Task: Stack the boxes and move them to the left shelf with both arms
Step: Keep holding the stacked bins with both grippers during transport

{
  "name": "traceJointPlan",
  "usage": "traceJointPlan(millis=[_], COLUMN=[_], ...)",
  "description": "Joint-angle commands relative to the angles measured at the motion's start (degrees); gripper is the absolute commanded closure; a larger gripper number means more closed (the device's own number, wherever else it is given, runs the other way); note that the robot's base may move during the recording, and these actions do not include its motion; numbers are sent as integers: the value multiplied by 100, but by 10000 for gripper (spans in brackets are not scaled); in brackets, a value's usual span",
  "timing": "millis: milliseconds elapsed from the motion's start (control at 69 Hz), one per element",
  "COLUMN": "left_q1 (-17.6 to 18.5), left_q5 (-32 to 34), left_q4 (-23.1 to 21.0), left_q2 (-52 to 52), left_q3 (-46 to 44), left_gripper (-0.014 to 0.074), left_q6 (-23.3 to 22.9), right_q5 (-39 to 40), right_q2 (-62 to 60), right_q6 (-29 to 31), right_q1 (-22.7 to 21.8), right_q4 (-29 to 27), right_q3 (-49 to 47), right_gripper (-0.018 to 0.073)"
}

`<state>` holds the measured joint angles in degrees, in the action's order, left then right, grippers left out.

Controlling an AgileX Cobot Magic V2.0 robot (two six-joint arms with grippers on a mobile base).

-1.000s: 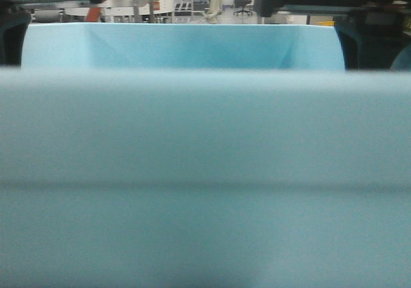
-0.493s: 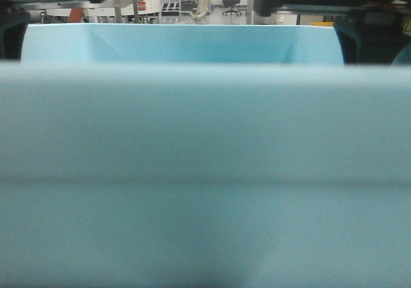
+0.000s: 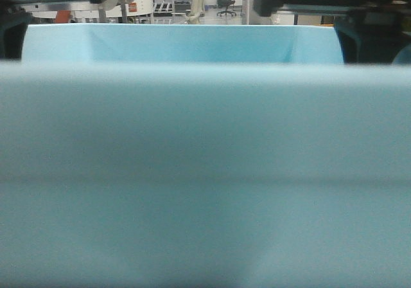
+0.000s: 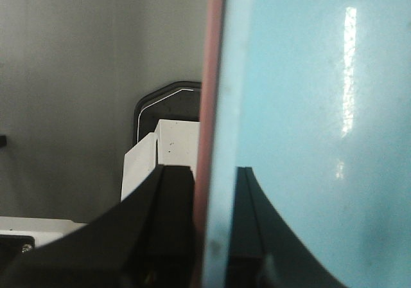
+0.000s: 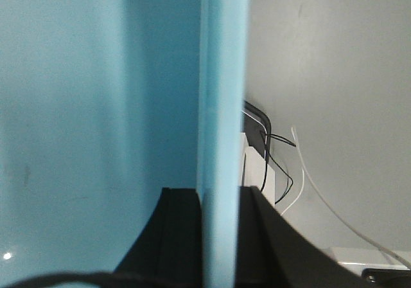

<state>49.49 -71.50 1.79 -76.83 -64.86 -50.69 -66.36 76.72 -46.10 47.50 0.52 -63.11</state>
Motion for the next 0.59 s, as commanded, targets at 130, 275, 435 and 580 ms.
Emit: traceJointPlan(millis=[130, 275, 435, 580], left_q1=[53, 53, 53, 53], left_q5=[-524, -524, -524, -524], left_q4=[25, 25, 36, 36], left_q2=[212, 212, 202, 202], left_q3=[-189, -189, -189, -189], left_gripper=[606, 606, 606, 606], left_q6=[-75, -75, -75, -75], right_q5=[148, 148, 142, 130], right_q2=[-201, -201, -201, -201], right_q6=[33, 33, 33, 33], right_q1=[18, 18, 18, 18], right_q4=[87, 87, 87, 87], right_q3=[-181, -181, -181, -181], right_gripper=[503, 503, 503, 503])
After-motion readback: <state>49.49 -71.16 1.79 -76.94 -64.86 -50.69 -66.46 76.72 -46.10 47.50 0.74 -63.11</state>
